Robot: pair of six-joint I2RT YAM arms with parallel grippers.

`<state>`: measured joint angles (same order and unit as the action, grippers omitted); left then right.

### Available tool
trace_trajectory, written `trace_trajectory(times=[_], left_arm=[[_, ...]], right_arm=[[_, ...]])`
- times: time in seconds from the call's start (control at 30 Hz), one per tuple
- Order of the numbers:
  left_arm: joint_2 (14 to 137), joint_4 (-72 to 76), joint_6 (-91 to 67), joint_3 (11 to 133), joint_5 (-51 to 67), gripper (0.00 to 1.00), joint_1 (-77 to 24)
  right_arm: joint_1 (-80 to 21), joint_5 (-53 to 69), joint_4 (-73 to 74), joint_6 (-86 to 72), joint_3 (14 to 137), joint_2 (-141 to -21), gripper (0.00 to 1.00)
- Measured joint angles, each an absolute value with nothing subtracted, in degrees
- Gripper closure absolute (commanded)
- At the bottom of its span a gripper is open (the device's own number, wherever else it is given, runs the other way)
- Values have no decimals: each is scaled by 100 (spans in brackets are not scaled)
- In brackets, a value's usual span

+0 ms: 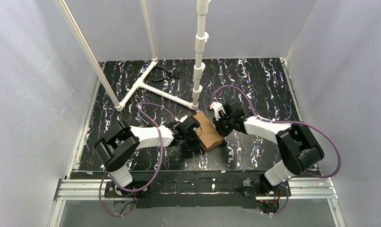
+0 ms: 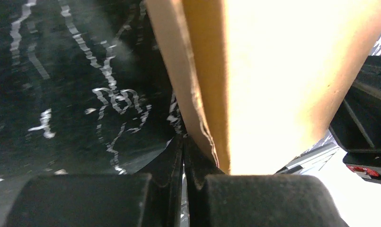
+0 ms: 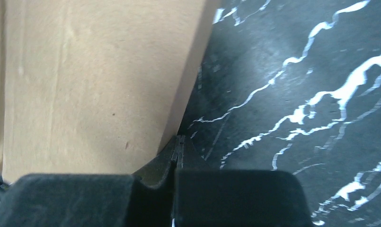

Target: Fold the paper box

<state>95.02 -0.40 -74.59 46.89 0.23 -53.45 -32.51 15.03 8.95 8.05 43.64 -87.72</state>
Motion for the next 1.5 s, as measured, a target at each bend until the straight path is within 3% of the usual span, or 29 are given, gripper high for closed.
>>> trace_trajectory(times=[0.23, 0.57, 0.73, 0.97, 1.1, 1.23, 1.4, 1.5], left_arm=[[9859, -692, -7415, 5343, -58, 100, -5454], [8322, -364, -8082, 3719, -207, 100, -5465], [8401, -34, -8534, 3601, -110, 100, -5682], [9651, -119, -8921, 4963, 82, 100, -5798], [10151, -1203, -8860, 5975, 71, 100, -5824], [10296, -1610, -8873, 6202, 38, 100, -5830], [9765, -1533, -8862, 5625, -217, 100, -5824], [8844, -1662, -8694, 4963, -454, 90, -5813]], right_arm=[[-3271, 1076, 875, 819, 4386, -8768, 95], [-2650, 1041, 913, 770, 4383, -8309, 92], [-2637, 989, 978, 840, 4381, -8298, 96], [-3002, 987, 1166, 1103, 4381, -8324, 98], [-3312, 716, 1109, 1404, 4390, -8359, 98], [-3415, 582, 1105, 1487, 4421, -8377, 97], [-3273, 652, 1168, 1376, 4421, -8372, 94], [-3035, 687, 1208, 1339, 4421, -8361, 93]])
